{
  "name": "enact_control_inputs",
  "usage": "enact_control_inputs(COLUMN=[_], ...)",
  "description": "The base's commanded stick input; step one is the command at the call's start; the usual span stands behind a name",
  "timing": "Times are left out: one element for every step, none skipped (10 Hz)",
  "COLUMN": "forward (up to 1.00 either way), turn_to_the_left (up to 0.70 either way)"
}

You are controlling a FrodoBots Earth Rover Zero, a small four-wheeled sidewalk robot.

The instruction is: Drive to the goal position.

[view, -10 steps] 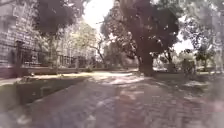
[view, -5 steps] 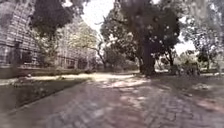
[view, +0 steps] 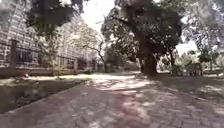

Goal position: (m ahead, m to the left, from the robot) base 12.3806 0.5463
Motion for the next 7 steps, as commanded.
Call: enact_control_inputs(forward=[0.70, 0.70, 0.70, 0.70, 0.70, 0.70, 0.70], turn_to_the_left=[0.00, 0.00, 0.00, 0.00, 0.00, 0.00, 0.00])
